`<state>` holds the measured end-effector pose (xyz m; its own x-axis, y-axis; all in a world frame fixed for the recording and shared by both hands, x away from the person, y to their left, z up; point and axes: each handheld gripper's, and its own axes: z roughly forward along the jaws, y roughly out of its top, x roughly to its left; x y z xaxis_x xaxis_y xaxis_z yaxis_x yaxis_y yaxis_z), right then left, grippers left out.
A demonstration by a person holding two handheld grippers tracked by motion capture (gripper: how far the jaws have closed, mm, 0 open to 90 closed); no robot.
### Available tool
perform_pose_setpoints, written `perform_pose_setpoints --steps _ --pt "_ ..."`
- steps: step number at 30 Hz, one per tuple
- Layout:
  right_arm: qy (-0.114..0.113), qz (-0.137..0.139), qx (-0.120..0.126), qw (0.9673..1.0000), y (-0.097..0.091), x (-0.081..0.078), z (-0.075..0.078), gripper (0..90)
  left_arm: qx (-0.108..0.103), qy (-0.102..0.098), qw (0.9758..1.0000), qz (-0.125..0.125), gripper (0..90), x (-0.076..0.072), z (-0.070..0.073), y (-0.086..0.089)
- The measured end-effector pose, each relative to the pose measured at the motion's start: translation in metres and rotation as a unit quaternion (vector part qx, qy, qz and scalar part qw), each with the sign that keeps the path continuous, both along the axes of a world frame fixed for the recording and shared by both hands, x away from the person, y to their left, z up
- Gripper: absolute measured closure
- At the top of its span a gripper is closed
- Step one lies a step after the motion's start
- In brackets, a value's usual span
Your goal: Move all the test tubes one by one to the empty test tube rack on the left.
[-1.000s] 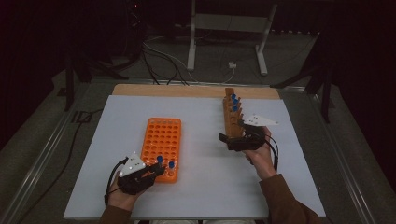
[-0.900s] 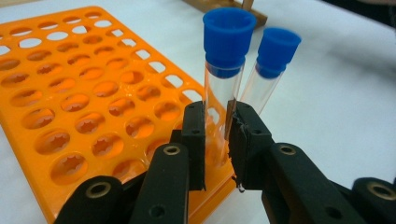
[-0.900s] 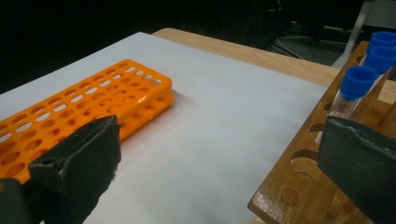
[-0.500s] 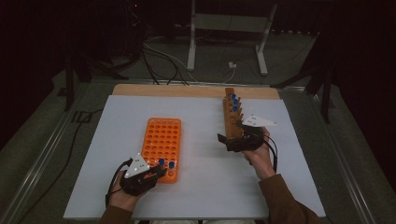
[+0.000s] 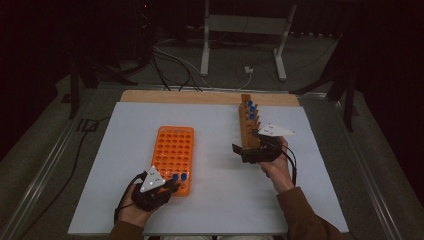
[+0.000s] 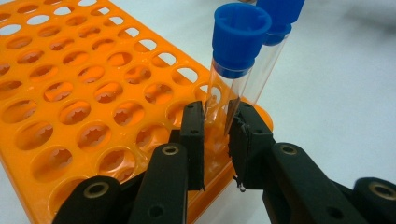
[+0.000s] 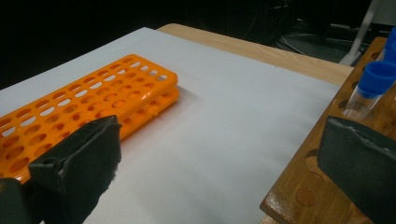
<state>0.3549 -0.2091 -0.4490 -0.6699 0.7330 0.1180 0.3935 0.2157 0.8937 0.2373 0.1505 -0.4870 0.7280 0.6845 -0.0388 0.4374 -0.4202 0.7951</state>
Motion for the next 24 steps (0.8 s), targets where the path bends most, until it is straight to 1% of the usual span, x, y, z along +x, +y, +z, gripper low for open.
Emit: perform_pose_setpoints --steps 2,4,6,8,10,12,15,18,21,24 --pt "0.0 0.0 0.0 1.0 0.0 0.0 0.0 0.0 -0.006 0.001 1.0 -0.003 75.8 0.0 -0.001 0.001" --pt "0.001 0.0 0.001 1.0 0.0 0.0 0.0 0.0 -0.016 0.005 0.9998 -0.005 71.8 0.0 -0.001 0.002" --pt "0.0 0.0 0.002 1.0 0.0 0.0 0.0 0.0 -0.02 0.004 0.9998 -0.008 67.1 0.001 -0.001 0.003" --pt "0.0 -0.001 0.003 1.0 -0.001 0.0 0.0 0.0 -0.031 0.0 0.9995 -0.006 62.9 0.002 0.0 0.005" --pt "0.0 -0.001 0.003 1.0 -0.001 0.0 0.0 0.0 -0.048 -0.003 0.9988 -0.007 59.2 0.002 0.003 0.01" --pt "0.0 -0.001 0.004 1.0 -0.001 0.0 0.0 0.0 -0.063 0.001 0.998 -0.01 54.2 0.003 0.004 0.014" --pt "0.001 -0.001 0.006 1.0 -0.001 0.001 -0.001 0.0 -0.069 -0.001 0.9976 -0.009 46.9 0.004 0.006 0.017" --pt "0.001 -0.002 0.007 1.0 -0.002 0.001 0.0 0.0 -0.076 -0.008 0.997 -0.008 41.2 0.004 0.008 0.02" --pt "0.001 -0.002 0.008 1.0 -0.002 0.001 0.0 0.0 -0.079 -0.021 0.9966 -0.006 33.9 0.003 0.01 0.023" --pt "0.001 -0.002 0.008 1.0 -0.003 0.001 0.0 0.0 -0.088 -0.034 0.9955 0.003 27.4 0.002 0.013 0.027"
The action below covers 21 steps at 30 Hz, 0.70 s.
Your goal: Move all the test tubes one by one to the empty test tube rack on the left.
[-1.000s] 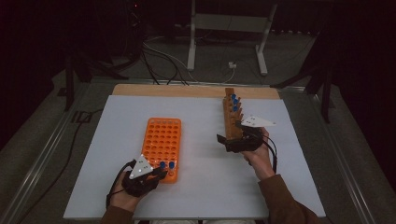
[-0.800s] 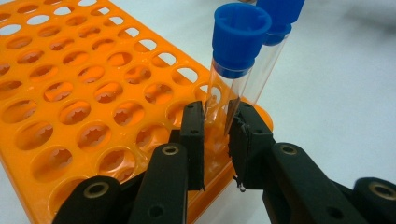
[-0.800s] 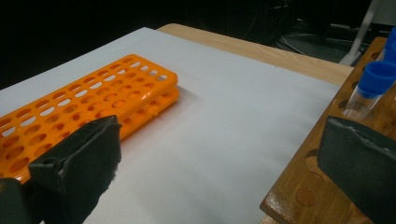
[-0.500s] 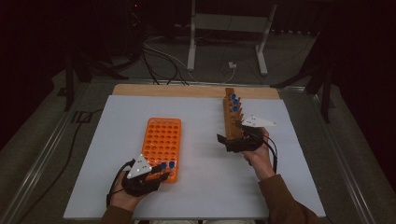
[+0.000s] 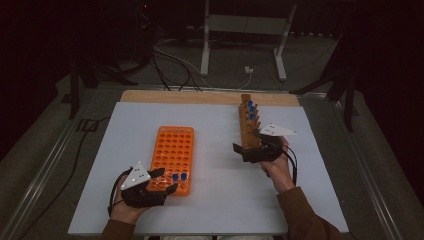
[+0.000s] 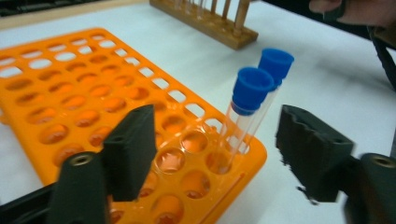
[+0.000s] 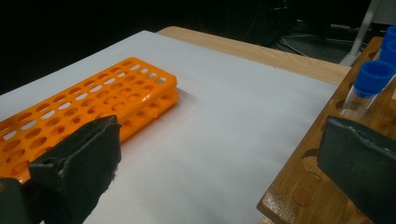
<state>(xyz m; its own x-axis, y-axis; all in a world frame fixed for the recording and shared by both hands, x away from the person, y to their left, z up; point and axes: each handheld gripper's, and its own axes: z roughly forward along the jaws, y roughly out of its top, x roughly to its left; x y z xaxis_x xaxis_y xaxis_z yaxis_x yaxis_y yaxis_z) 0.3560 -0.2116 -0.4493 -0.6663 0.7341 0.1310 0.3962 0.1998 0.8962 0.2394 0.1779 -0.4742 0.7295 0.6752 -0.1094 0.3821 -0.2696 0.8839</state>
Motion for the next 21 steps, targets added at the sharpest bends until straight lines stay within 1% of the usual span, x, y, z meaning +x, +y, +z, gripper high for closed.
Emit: perform_pose_setpoints --steps 1,4,5,8,11,13,15,18,21 --pt "-0.001 0.0 0.0 1.0 0.0 0.0 0.0 0.0 -0.003 -0.003 1.0 0.006 25.7 0.0 0.001 0.002" --pt "-0.001 -0.001 0.002 1.0 -0.001 0.0 0.0 0.0 -0.013 -0.01 0.9992 0.036 16.9 0.001 0.002 0.007" --pt "0.0 -0.002 0.003 1.0 -0.001 0.0 0.001 0.0 -0.02 -0.011 0.9987 0.045 16.7 0.002 0.003 0.009" --pt "-0.001 -0.004 0.003 1.0 -0.002 0.001 0.001 0.0 -0.027 -0.018 0.9965 0.077 12.3 0.004 0.005 0.014" --pt "-0.003 -0.006 0.004 1.0 -0.003 0.003 0.003 0.0 -0.033 -0.016 0.9937 0.105 7.3 0.009 0.008 0.018" --pt "-0.005 -0.009 0.004 0.9999 -0.004 0.004 0.005 0.0 -0.029 -0.017 0.9926 0.117 4.1 0.013 0.01 0.02" --pt "-0.007 -0.012 0.003 0.9999 -0.005 0.006 0.006 0.0 -0.028 -0.019 0.9913 0.127 2.9 0.016 0.012 0.021" --pt "-0.008 -0.015 0.002 0.9999 -0.007 0.009 0.008 0.4 -0.021 -0.02 0.9902 0.136 1.9 0.022 0.015 0.021" --pt "-0.005 -0.015 -0.006 0.9999 -0.009 0.013 0.01 0.5 -0.012 -0.022 0.9892 0.144 0.8 0.027 0.017 0.021"
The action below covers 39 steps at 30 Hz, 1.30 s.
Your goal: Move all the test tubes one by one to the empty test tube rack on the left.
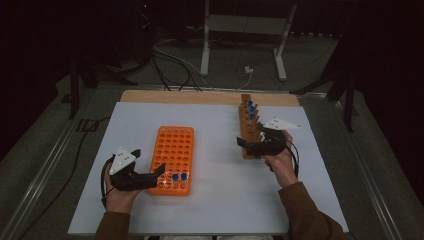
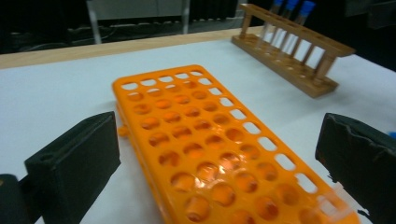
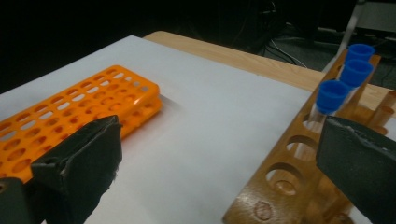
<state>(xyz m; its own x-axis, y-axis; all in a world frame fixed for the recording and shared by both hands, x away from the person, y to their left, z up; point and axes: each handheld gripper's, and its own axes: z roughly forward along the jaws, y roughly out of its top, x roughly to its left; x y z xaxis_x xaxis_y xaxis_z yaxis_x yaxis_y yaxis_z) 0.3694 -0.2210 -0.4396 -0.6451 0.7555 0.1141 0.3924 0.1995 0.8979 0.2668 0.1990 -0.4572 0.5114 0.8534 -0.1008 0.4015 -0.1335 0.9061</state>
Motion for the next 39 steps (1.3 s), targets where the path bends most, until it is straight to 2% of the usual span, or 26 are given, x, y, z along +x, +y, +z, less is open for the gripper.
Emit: perform_pose_setpoints --steps 8,12,14,18,22,25,27,32,37,39 --pt "-0.004 -0.033 -0.004 0.9994 -0.006 0.012 0.008 0.5 -0.003 -0.01 0.9999 0.004 0.8 0.014 0.008 -0.005" --pt "-0.004 -0.042 -0.002 0.9991 -0.006 0.02 0.013 0.5 -0.01 -0.017 0.9998 0.009 0.8 0.017 0.006 -0.008" --pt "-0.005 -0.048 -0.009 0.9988 -0.006 0.026 0.013 0.5 -0.017 -0.021 0.9996 0.01 0.8 0.017 0.003 -0.009" --pt "0.013 -0.053 -0.015 0.9984 -0.009 0.04 0.006 2.3 -0.016 -0.013 0.9997 0.009 0.8 0.016 -0.001 -0.008" --pt "0.022 -0.069 -0.029 0.997 -0.012 0.051 -0.003 11.4 -0.02 -0.013 0.9997 0.011 0.8 0.016 -0.002 -0.006" --pt "0.026 -0.086 -0.043 0.995 -0.012 0.057 -0.009 25.9 -0.022 -0.011 0.9997 0.009 0.8 0.016 -0.003 -0.007" --pt "0.024 -0.094 -0.059 0.9935 -0.012 0.06 -0.014 42.0 -0.026 -0.008 0.9996 0.005 0.8 0.016 -0.004 -0.008" --pt "0.013 -0.101 -0.057 0.9932 -0.01 0.065 -0.019 62.7 -0.027 -0.008 0.9996 0.003 0.8 0.015 -0.005 -0.009" --pt "0.009 -0.103 -0.063 0.9927 -0.006 0.069 -0.023 75.3 -0.03 -0.006 0.9995 0.0 0.8 0.015 -0.005 -0.01" --pt "0.009 -0.105 -0.062 0.9925 -0.006 0.071 -0.025 76.2 -0.029 -0.006 0.9996 -0.002 0.8 0.015 -0.005 -0.01"
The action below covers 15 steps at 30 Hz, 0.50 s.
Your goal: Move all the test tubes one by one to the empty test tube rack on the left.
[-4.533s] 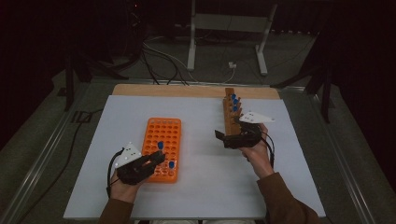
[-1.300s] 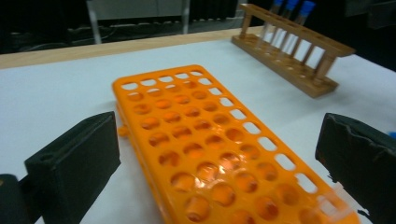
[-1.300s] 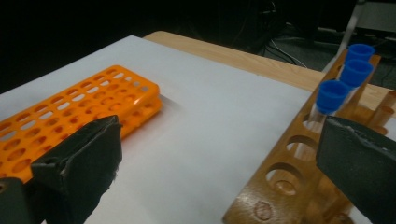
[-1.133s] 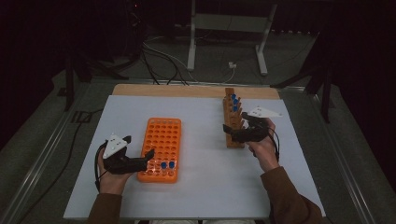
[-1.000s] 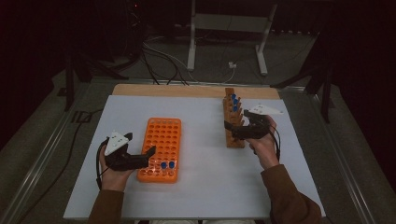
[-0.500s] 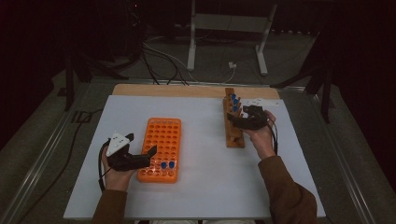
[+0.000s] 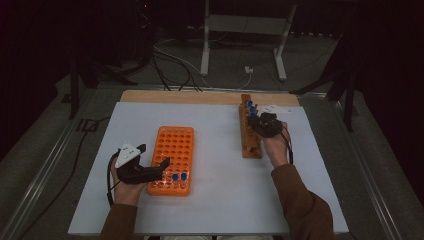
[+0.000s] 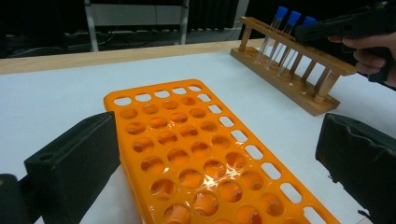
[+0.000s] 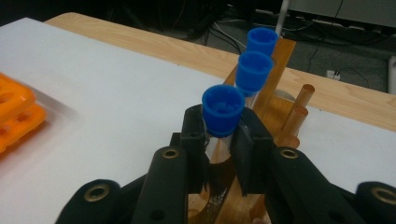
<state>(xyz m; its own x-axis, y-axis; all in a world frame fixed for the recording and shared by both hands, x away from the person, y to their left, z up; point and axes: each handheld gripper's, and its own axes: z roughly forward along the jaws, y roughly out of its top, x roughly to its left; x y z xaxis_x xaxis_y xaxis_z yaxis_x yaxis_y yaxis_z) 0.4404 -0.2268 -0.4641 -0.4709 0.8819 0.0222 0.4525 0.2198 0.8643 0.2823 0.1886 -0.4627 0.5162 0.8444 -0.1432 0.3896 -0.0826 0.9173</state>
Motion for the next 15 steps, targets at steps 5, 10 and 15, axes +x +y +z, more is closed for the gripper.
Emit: perform_pose_setpoints --steps 5,10,15 --pt "-0.003 0.0 -0.004 1.0 0.004 0.0025 -0.0003 76.4 0.0 0.0 1.0 -0.003 0.8 0.0 -0.0007 -0.0014" --pt "-0.007 -0.007 -0.008 0.9999 0.0085 0.0031 -0.001 76.0 0.002 0.002 1.0 -0.005 0.8 -0.0005 -0.001 -0.0019" --pt "-0.008 -0.01 -0.004 0.9999 0.0084 0.0035 -0.0017 75.6 0.001 0.002 1.0 -0.006 0.8 -0.0002 -0.0016 -0.0027"
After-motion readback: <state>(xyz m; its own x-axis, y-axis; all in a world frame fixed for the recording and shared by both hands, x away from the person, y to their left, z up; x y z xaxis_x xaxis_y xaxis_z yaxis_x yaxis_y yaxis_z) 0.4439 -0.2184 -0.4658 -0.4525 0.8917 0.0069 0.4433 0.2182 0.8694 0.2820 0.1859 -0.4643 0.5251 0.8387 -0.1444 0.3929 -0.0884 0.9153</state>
